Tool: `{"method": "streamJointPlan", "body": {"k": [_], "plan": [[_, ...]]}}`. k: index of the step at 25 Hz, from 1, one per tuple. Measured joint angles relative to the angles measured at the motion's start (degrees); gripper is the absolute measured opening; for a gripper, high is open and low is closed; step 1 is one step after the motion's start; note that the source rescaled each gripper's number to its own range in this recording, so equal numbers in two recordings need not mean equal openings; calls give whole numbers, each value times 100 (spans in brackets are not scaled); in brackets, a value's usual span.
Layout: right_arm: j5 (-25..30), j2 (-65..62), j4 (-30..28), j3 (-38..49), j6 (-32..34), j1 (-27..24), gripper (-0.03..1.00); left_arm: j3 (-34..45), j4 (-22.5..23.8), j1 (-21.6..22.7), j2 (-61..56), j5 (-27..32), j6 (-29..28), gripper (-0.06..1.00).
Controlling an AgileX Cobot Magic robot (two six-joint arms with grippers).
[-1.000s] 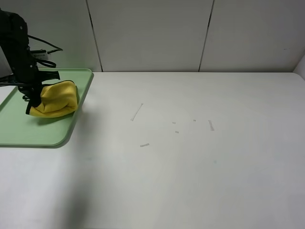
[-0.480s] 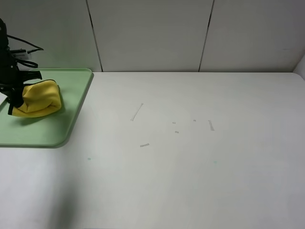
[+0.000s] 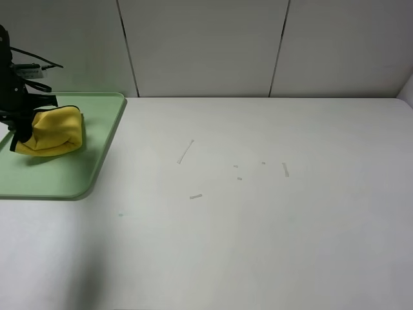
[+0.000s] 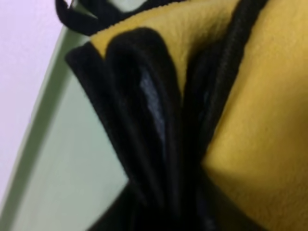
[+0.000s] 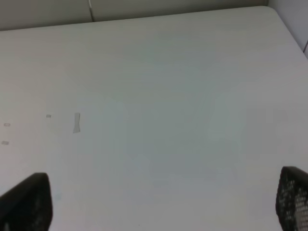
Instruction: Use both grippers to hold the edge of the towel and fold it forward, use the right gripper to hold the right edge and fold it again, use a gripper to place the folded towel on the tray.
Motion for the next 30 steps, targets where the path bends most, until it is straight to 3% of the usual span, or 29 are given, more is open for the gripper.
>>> {"method": "streamJointPlan", "body": {"k": [2,4,5,7,16,27,30], "plan": [[0,0,0,0,0,0,100,0,20,0,0,0,127,43],[0,0,0,0,0,0,100,0,20,0,0,-60,164,74],[0,0,0,0,0,0,100,4,20,0,6,-106,164,84],[0,0,0,0,0,0,100,11,20,0,31,-130,164,93],[-5,0,0,0,0,0,100,11,8,0,71,-116,159,100],[-5,0,0,0,0,0,100,11,-2,0,-562,526,435,100],[-5,0,0,0,0,0,100,11,-208,0,-812,760,454,100]]}}
